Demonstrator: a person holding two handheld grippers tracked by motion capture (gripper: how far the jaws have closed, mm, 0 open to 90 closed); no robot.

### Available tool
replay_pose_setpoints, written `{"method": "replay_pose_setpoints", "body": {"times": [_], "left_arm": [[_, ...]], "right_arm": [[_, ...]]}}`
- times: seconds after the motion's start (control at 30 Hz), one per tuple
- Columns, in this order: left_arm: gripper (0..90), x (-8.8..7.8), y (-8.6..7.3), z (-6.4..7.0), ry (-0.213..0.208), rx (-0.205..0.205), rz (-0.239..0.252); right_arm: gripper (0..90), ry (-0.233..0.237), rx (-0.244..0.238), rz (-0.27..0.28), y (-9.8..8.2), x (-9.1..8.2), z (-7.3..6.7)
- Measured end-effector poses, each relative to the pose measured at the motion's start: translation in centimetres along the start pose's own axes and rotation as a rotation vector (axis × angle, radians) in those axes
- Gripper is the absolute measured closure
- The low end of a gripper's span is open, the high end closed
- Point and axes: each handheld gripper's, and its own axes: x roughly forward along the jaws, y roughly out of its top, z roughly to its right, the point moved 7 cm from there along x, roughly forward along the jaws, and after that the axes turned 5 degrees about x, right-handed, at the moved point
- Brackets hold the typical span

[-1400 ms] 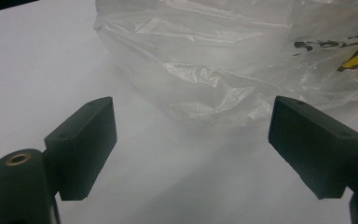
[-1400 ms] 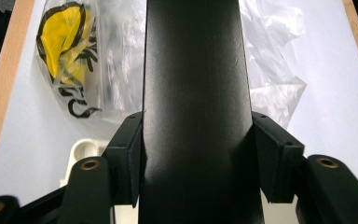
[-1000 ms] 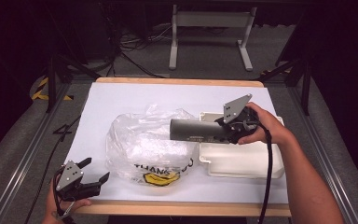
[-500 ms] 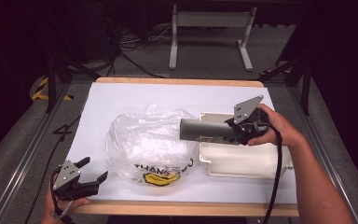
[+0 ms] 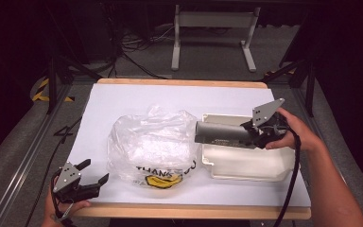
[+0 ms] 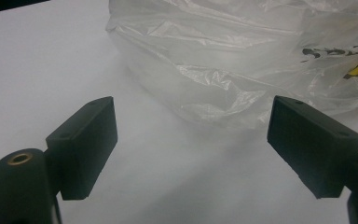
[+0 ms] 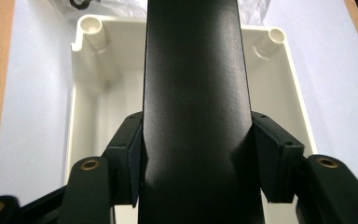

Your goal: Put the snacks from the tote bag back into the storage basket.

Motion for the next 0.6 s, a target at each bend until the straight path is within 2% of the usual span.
{"method": "replay_pose_setpoints", "body": {"times": [0.17,0.47,0.6], "left_arm": [[16.8,0.1,0.0,-0.1,-0.002,0.000,-0.005],[16.8,0.2,0.0,-0.1,0.000,0.002,-0.007],[16.8,0.1,0.0,0.0,-0.001,0.003,-0.006]], "right_arm": [[42.9,-0.001,0.015,-0.013,-1.5,-0.4,0.1],[42.9,-0.007,0.046,0.015,-3.4,-1.6,0.3],[42.9,0.001,0.046,-0.012,-4.1,-1.4,0.2]]}}
